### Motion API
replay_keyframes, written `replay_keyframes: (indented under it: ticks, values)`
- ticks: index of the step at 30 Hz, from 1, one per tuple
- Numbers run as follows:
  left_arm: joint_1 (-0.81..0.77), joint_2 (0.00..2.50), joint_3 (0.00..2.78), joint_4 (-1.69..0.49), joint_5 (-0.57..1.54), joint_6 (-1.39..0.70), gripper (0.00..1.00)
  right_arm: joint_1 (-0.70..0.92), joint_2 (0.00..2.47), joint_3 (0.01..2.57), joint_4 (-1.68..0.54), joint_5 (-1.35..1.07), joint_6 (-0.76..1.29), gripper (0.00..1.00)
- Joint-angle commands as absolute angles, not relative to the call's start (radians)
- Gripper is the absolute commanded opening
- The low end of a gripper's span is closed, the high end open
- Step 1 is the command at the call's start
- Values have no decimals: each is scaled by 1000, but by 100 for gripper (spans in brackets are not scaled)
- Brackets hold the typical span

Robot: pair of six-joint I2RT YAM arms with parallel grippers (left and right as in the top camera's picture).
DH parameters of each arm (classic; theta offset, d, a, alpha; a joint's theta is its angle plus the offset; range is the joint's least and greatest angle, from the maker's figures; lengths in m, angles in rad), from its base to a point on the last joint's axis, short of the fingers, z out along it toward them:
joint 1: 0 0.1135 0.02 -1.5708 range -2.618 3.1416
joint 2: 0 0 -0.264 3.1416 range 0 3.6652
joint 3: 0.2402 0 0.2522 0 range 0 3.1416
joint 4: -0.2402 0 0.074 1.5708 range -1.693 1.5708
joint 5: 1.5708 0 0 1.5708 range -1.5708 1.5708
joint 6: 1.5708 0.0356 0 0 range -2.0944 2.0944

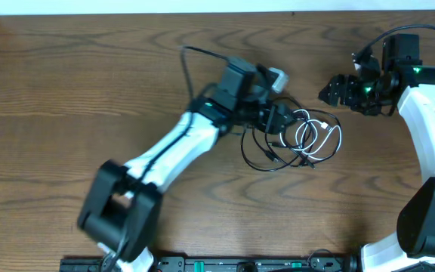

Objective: Untangle cables

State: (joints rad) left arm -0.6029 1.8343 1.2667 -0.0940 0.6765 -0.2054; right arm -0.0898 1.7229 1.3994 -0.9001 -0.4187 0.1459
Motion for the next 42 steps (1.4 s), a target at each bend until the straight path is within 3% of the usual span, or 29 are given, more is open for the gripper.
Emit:
replay_keyframes:
  ticks: [1,13,32,42]
  values:
    - [-642,1927,1274,-50,568,-196,64,-113,1723,1410,-909,-399,164,83]
    - [-692,2022,1274,-36,346,-195,55,-112,1723,1410,-917,-398,163,82]
    - [-687,2017,1288,-63,263,-207,59,-109,1723,1410,-913,-398,163,83]
    - [-724,2045,1287,-34,289,-226,46,-109,1723,1410,-913,-398,163,83]
